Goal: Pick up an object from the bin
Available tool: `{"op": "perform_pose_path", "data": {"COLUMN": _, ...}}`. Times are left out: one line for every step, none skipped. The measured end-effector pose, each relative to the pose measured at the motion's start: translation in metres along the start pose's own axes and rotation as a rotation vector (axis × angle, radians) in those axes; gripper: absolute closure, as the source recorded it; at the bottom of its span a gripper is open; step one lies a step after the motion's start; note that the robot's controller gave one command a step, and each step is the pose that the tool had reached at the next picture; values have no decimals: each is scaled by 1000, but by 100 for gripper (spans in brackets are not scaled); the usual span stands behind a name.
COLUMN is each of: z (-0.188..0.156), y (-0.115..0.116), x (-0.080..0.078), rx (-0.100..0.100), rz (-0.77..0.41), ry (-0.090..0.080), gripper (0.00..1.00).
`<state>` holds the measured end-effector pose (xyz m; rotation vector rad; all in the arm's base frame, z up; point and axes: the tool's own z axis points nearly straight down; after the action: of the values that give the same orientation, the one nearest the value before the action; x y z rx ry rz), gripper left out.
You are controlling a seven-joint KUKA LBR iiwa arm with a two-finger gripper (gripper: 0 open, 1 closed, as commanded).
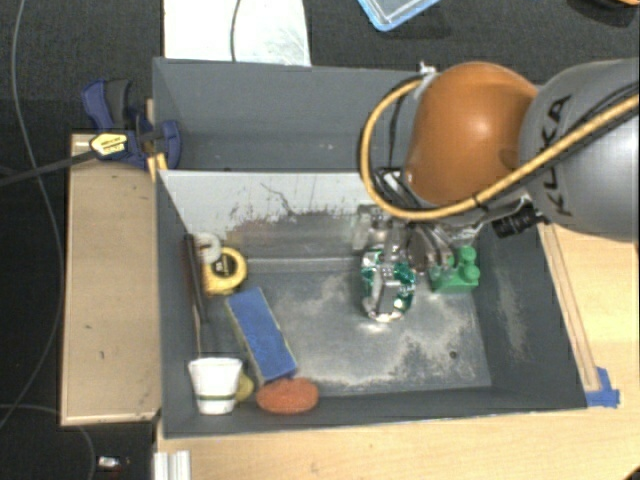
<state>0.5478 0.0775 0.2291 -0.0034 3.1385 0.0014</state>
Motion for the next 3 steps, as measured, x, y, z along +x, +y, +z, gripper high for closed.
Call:
{"op": "perform_pose_path", "data": {"z": 80, "y": -71, "x": -1, "rx": 0, "rz": -26, "ry": -4, "gripper": 0}}
{"op": "perform_pose_path", "data": {"z": 157, "y": -104, "x": 0, "rx": -3, "rz": -25, "ry": -16, "gripper": 0}}
{"op": "perform_pose_path", "data": {"z": 118, "y": -80, "x": -8, "rx": 0, "rz": 135, "ry": -12, "gripper": 0}}
